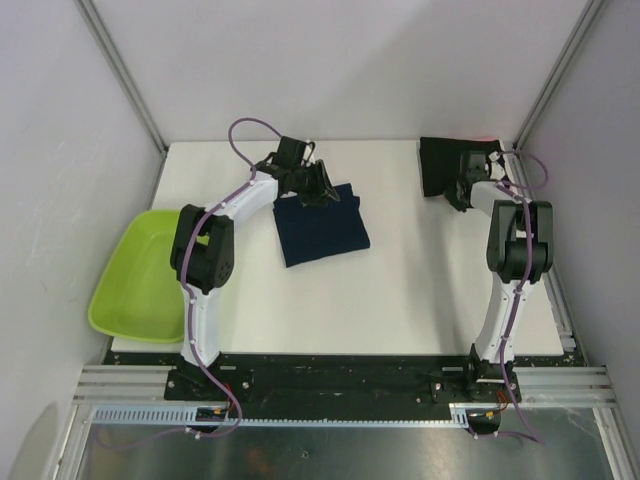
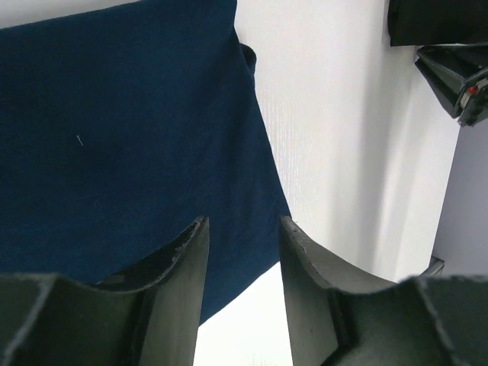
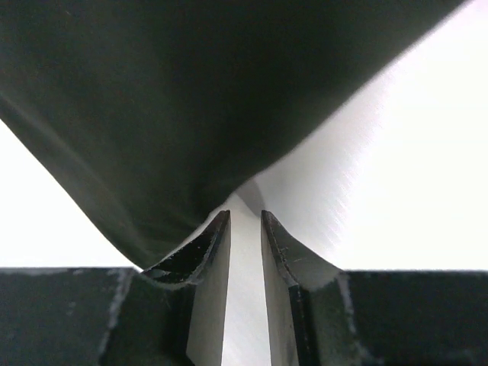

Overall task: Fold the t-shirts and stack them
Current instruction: Put the neatly folded tshirt into the corner of the board with both arms

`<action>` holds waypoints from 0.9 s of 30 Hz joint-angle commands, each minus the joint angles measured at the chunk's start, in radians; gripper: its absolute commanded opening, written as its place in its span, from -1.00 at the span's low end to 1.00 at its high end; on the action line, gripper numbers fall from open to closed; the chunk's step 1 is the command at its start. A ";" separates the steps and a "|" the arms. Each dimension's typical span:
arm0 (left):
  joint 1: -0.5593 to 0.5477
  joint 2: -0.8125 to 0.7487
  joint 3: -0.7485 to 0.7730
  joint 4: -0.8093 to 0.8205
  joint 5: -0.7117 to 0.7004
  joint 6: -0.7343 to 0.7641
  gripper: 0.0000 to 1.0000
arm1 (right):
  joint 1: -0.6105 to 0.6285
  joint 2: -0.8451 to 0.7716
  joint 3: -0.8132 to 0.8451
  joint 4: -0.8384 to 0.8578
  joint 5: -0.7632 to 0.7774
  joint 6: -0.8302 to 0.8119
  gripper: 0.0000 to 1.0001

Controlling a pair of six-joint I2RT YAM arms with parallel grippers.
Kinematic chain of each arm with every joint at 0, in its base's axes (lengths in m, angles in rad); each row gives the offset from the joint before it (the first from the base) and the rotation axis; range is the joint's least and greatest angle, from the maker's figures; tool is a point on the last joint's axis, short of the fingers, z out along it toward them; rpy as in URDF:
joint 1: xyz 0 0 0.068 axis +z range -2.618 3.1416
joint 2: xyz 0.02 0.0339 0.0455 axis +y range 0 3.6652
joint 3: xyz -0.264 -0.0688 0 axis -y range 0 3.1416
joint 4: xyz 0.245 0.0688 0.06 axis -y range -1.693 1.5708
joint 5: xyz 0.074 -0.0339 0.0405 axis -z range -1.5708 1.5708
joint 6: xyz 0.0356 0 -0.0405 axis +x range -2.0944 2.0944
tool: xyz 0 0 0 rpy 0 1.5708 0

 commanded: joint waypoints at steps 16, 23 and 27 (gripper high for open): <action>0.001 -0.034 0.001 0.009 0.027 0.003 -0.10 | -0.073 -0.199 -0.166 0.195 0.013 0.091 0.09; 0.002 -0.011 0.030 0.009 0.036 -0.001 -0.11 | -0.087 -0.127 -0.166 0.282 -0.018 0.149 0.36; 0.001 -0.003 0.042 0.010 0.039 -0.001 -0.11 | -0.091 -0.086 -0.166 0.303 -0.033 0.193 0.37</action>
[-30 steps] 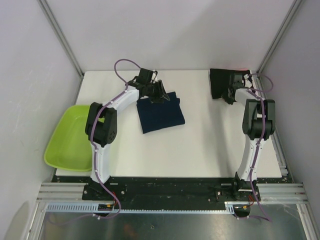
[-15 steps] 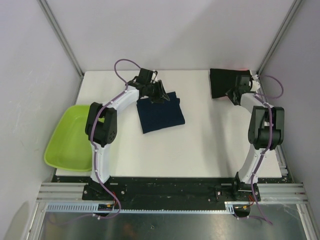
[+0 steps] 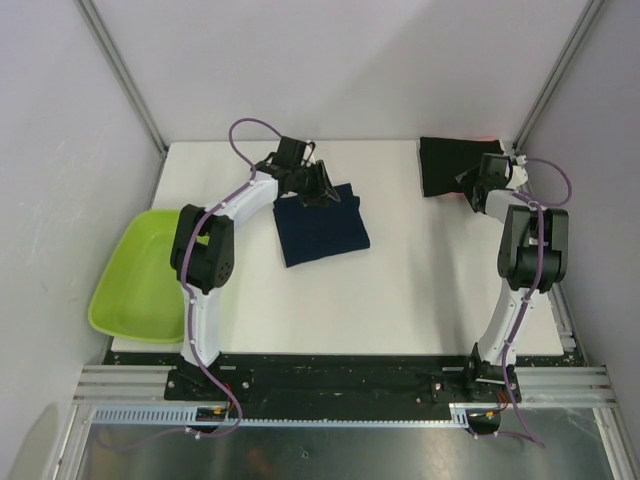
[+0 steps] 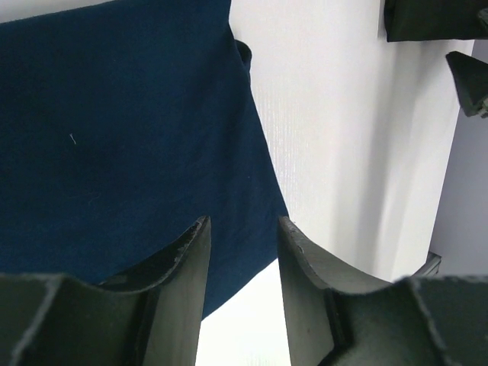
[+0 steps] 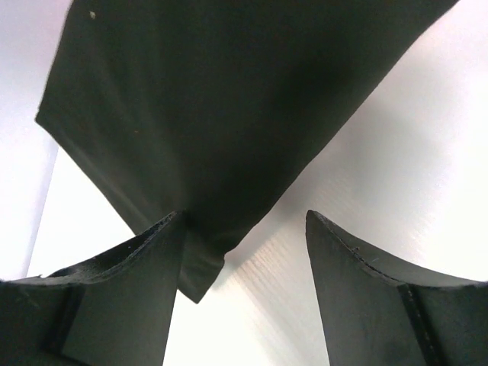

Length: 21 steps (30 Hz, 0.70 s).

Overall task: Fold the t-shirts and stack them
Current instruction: Put the neatly folded tshirt into the corner of the board with both arms

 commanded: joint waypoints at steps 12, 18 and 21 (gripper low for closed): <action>0.002 -0.001 0.036 0.009 0.025 0.003 -0.13 | -0.005 0.117 0.000 0.107 0.000 0.154 0.15; 0.003 0.003 0.036 0.010 0.025 0.005 -0.13 | -0.002 0.143 0.000 0.122 0.017 0.167 -0.11; 0.002 0.005 0.037 0.010 0.025 0.005 -0.14 | 0.000 0.151 0.000 0.122 0.023 0.166 -0.41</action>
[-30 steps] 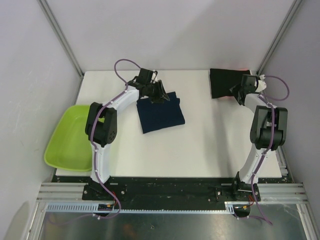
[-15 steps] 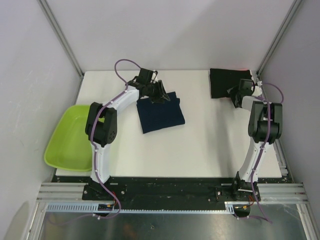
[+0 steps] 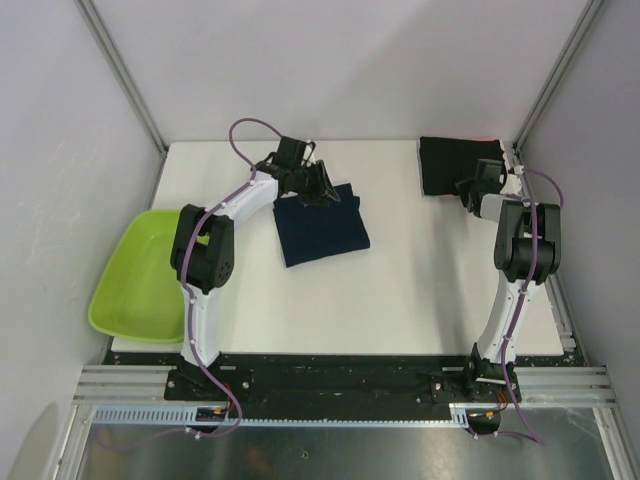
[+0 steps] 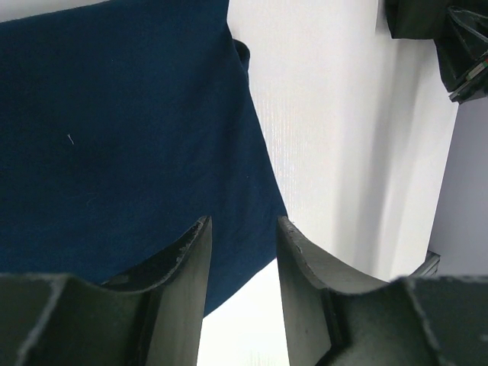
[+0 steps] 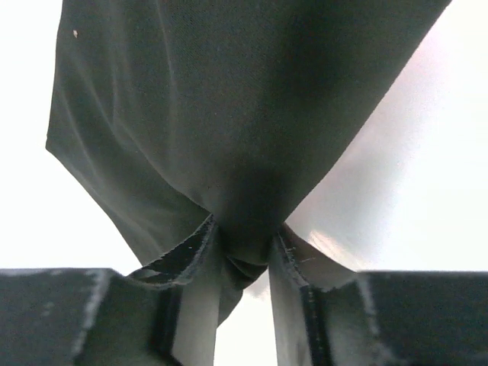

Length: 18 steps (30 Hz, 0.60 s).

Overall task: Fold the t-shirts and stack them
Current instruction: Put the neatly folded tshirt into the corner of the board with both arms

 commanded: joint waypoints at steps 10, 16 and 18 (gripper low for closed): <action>0.001 0.010 0.040 0.010 0.020 0.005 -0.15 | 0.000 0.033 0.000 -0.021 0.067 0.007 -1.00; 0.002 0.006 0.036 0.010 0.021 0.004 -0.16 | 0.004 0.004 0.000 -0.100 0.079 0.019 -1.00; 0.002 0.004 0.032 0.010 0.021 0.003 -0.16 | 0.007 -0.008 0.000 -0.143 0.078 0.022 -1.00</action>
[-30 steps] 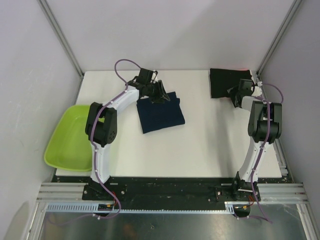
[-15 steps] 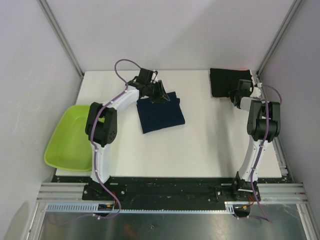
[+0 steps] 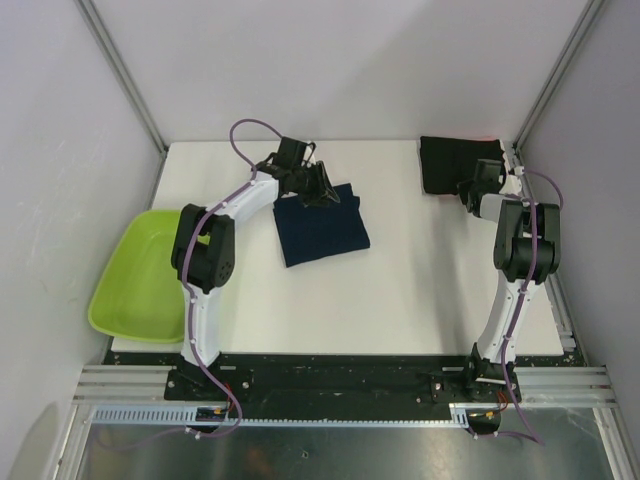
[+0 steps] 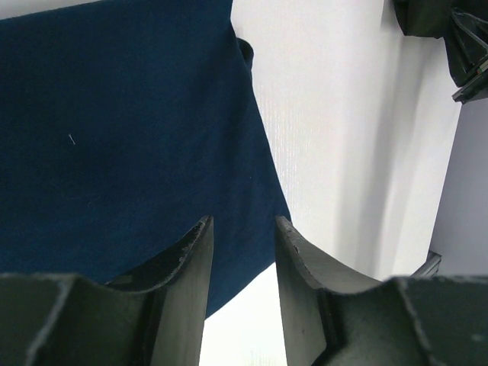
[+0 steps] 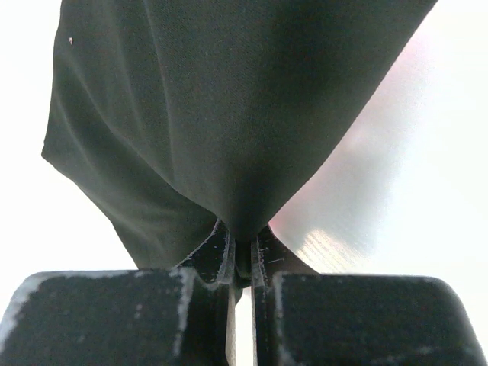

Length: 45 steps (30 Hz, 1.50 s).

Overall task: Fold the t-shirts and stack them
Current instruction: Put the neatly folded tshirt into the corner of the board with both arms

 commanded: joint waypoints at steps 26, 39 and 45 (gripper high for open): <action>0.002 -0.061 -0.068 0.012 0.001 0.008 -0.15 | 0.015 -0.222 -0.284 -0.280 -0.016 -0.002 -1.00; 0.002 -0.098 -0.108 0.017 -0.015 0.008 -0.12 | -0.001 -0.338 -0.363 -0.325 -0.071 -0.101 -0.50; 0.009 -0.117 -0.118 0.017 -0.004 0.016 -0.05 | -0.002 -0.385 -0.274 -0.397 -0.098 -0.190 0.13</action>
